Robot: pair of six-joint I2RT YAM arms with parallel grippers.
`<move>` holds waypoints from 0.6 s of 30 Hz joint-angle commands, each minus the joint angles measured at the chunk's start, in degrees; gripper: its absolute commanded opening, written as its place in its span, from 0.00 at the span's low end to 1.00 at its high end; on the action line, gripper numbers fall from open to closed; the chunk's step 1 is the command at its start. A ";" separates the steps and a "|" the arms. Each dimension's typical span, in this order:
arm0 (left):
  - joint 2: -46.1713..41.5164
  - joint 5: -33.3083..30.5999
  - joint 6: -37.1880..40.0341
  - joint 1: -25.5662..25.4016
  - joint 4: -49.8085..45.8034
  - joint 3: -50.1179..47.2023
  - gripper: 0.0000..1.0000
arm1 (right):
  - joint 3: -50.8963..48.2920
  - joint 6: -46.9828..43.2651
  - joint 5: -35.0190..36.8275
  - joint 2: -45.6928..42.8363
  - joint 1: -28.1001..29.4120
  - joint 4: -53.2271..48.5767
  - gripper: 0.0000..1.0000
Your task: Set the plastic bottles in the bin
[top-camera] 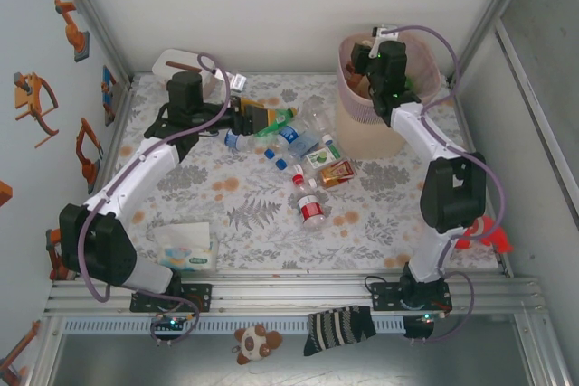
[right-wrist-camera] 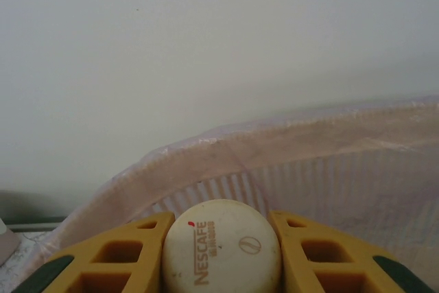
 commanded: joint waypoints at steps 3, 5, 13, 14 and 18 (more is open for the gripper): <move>1.59 0.10 -2.29 0.31 2.20 0.32 0.78 | 1.49 2.32 -3.58 6.85 -1.90 -11.55 0.21; 1.97 0.21 -2.67 0.31 2.50 0.60 0.78 | 2.88 1.90 -4.26 7.24 -2.24 -14.80 0.21; 2.89 0.38 -2.86 0.27 2.59 2.00 0.77 | 16.21 0.14 -7.01 10.45 -2.34 -31.98 0.21; 2.99 0.47 -2.87 0.31 2.39 2.18 0.77 | 19.20 0.03 -7.03 11.51 -2.34 -35.35 0.21; 2.64 0.47 -2.62 0.25 2.19 2.36 0.77 | 27.15 -0.28 -8.44 15.05 -2.34 -45.05 0.21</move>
